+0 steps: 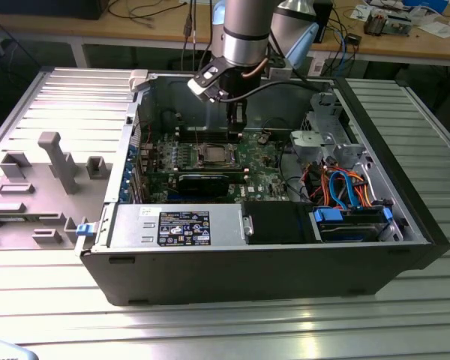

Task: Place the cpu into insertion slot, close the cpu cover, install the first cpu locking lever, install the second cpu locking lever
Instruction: 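Close the cpu cover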

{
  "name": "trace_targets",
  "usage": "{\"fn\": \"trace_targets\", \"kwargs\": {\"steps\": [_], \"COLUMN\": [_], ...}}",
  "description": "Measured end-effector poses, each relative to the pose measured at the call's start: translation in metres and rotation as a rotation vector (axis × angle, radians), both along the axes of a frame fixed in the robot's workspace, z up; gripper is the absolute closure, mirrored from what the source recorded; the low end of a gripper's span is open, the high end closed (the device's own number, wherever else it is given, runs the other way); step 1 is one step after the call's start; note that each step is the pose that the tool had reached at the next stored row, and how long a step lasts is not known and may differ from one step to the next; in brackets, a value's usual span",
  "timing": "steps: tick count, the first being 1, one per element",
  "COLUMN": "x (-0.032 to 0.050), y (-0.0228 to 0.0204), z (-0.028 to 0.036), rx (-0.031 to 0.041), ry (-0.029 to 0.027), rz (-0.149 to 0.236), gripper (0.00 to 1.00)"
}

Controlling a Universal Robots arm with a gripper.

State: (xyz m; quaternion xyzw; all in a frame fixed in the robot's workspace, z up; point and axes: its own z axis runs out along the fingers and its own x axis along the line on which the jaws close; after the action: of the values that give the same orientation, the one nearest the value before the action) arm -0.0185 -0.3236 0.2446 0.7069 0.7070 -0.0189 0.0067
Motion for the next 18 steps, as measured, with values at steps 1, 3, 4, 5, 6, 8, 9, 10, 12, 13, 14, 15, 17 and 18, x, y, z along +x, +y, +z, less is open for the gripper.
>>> {"fn": "trace_targets", "kwargs": {"steps": [1, 3, 4, 5, 6, 8, 9, 10, 12, 13, 14, 15, 17, 18], "x": [-0.0001, -0.0002, -0.0002, -0.0003, -0.0004, -0.0005, -0.0006, -0.0006, -0.0007, -0.0007, -0.0007, -0.0008, -0.0009, -0.001], "y": [0.0, 0.0, 0.0, 0.0, 0.0, 0.0, 0.0, 0.0, 0.0, 0.0, 0.0, 0.0, 0.0, 0.0], "z": [-0.0001, -0.0007, -0.0009, -0.0013, -0.0015, -0.0018, -0.0021, -0.0023, -0.0026, -0.0027, -0.0028, -0.003, -0.0032, -0.0034], "rx": [0.0, 0.0001, 0.0, 0.0, 0.0, 0.0001, 0.0003, 0.0004, 0.0007, 0.0008, 0.0009, 0.0013, 0.0022, 0.0028], "ry": [0.0, -0.0001, 0.0, -0.0001, 0.0, -0.0001, -0.0001, 0.0, -0.0001, 0.0, 0.0, 0.0, 0.0, 0.0], "rz": [0.0, 0.0, 0.0, 0.0, 0.0, 0.0, 0.0, 0.0, 0.0, 0.0, 0.0, 0.0, 0.0, 0.0], "gripper": [0.89, 0.89, 0.89, 0.89, 0.89, 0.89, 0.89, 0.89, 0.89, 0.89, 0.89, 0.89, 0.89, 0.89]}}
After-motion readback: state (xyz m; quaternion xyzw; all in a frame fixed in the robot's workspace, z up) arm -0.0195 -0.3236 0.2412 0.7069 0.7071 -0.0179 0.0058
